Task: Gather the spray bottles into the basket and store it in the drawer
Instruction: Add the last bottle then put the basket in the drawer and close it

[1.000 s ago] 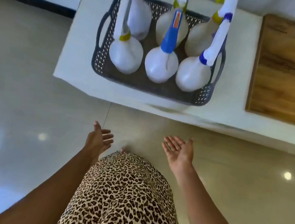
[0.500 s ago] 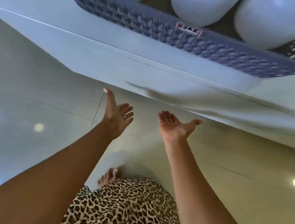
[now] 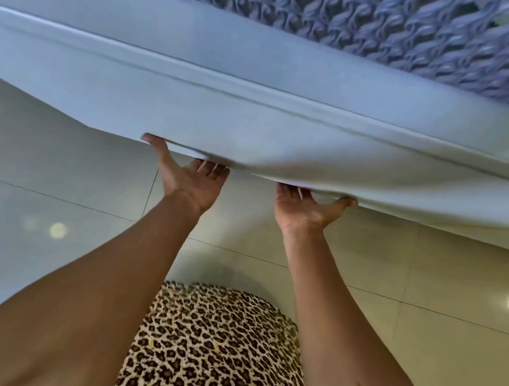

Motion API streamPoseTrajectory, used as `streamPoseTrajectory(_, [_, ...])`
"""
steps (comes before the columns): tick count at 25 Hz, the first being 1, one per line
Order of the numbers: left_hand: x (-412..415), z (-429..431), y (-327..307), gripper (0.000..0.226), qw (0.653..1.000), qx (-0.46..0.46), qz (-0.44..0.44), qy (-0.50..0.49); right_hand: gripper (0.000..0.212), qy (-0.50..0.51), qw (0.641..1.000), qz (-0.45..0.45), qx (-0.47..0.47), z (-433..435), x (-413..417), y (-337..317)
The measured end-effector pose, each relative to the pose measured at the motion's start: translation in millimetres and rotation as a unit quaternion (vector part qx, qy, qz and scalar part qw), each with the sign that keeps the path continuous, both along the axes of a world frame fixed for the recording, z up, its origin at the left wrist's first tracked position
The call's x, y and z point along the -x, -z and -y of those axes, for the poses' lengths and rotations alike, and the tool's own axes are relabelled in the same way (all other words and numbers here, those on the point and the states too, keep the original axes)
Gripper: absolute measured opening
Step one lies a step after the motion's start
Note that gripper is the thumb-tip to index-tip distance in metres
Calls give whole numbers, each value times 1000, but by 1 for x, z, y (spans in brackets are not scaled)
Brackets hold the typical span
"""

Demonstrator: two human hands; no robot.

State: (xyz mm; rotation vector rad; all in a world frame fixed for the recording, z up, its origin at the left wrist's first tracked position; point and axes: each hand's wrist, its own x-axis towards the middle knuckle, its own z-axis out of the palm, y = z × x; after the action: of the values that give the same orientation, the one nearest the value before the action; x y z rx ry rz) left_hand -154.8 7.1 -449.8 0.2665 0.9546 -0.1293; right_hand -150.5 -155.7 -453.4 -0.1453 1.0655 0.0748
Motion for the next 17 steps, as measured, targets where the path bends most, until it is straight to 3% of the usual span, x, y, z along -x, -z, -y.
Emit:
streamPoseTrajectory(10, [28,-3,-11,121,1000,-1,-26,-1,102,26,999,-15,-26,4,24,-8])
streamPoseTrajectory(17, [89,-7,-22,123,998,1,-67,13,87,34,997,-55,-31,6,82,-19])
